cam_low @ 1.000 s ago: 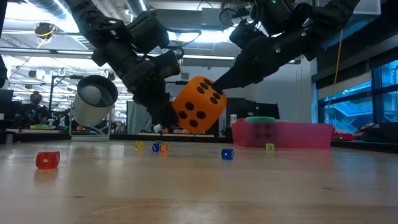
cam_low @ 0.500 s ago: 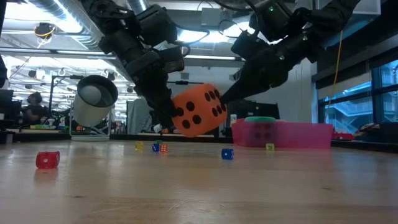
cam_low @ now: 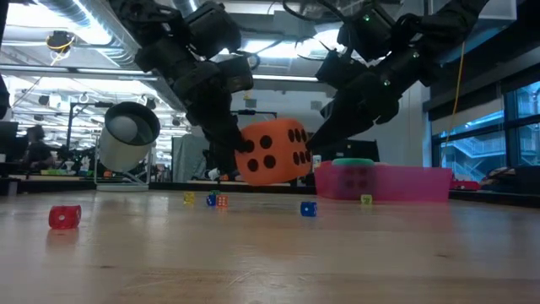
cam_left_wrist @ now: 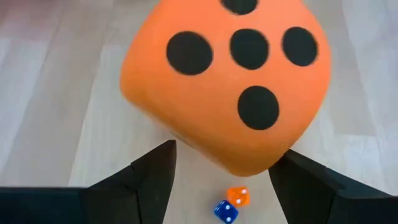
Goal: Pick & Place Dice
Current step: Put the large orange dice into the red bin
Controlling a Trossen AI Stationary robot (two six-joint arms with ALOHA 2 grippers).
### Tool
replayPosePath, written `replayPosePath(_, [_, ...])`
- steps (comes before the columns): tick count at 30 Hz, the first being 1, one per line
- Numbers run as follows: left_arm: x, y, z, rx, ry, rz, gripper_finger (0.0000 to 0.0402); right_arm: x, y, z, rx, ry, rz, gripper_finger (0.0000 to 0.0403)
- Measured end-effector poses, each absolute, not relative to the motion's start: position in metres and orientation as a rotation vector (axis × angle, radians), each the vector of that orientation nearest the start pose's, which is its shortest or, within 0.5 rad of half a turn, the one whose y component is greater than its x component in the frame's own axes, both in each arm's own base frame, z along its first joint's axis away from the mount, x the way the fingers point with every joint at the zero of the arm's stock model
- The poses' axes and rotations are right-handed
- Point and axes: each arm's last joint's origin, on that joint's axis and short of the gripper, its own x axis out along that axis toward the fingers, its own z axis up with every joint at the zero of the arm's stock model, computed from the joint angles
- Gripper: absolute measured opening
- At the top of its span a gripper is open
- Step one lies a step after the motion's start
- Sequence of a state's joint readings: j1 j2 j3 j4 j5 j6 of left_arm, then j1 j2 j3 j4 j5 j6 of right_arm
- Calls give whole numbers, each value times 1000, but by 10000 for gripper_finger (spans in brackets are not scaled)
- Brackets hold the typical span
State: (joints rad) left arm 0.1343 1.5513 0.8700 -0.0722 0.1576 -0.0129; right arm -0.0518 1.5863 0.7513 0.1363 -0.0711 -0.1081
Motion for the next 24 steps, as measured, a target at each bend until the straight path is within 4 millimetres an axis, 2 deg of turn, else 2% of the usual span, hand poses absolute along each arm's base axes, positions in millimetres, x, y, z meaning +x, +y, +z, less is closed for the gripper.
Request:
replayPosePath(6, [312, 32, 194, -112, 739, -28, 247, 308, -13, 152, -32, 742, 74, 2])
replayPosePath(17, [315, 32, 189, -92, 740, -39, 245, 309, -8, 151, -31, 740, 95, 1])
replayPosePath(24, [320, 33, 179, -81, 739, -50, 223, 309, -7, 151, -31, 732, 100, 1])
